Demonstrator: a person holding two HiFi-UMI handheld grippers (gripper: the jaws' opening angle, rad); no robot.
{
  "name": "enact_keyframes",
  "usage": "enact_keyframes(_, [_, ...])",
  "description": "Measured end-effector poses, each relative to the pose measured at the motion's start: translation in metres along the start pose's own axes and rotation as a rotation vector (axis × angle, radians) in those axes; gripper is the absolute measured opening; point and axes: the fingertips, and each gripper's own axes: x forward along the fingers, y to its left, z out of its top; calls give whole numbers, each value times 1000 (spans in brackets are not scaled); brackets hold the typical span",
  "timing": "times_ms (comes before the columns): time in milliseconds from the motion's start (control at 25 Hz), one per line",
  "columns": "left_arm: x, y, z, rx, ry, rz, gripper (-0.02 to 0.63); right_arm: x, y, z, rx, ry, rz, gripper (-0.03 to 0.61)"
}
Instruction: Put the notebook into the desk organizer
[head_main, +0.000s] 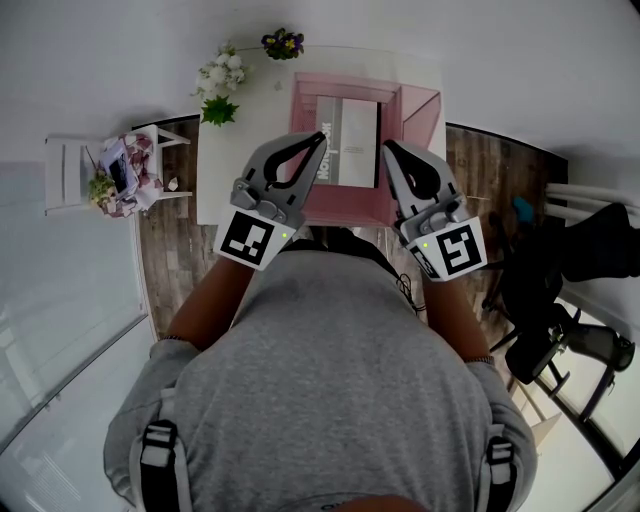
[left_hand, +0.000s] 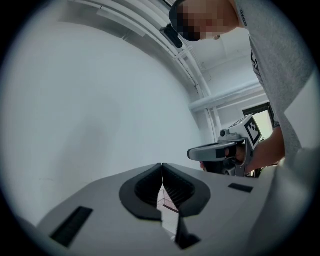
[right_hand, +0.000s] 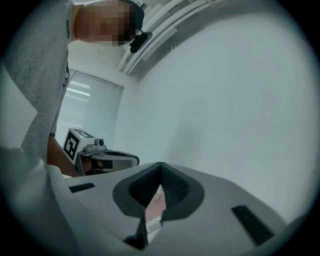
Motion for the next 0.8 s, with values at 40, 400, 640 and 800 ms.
enact_keyframes(40, [0,0,0,0,0,0,20,0,-1,0,-8,3,-6,8])
enact_keyframes(400, [1,0,-1,1,4,-3,20,-2,-8,-5,-32,28,-46,8])
enact_keyframes(640, [2,3,-2,-10,2,4,20,-2,-14,-6,-50,32,-68,8])
enact_keyframes(800, [2,5,-2,-8,-1,7,20,-2,-16,-6,-50,31,-73,8])
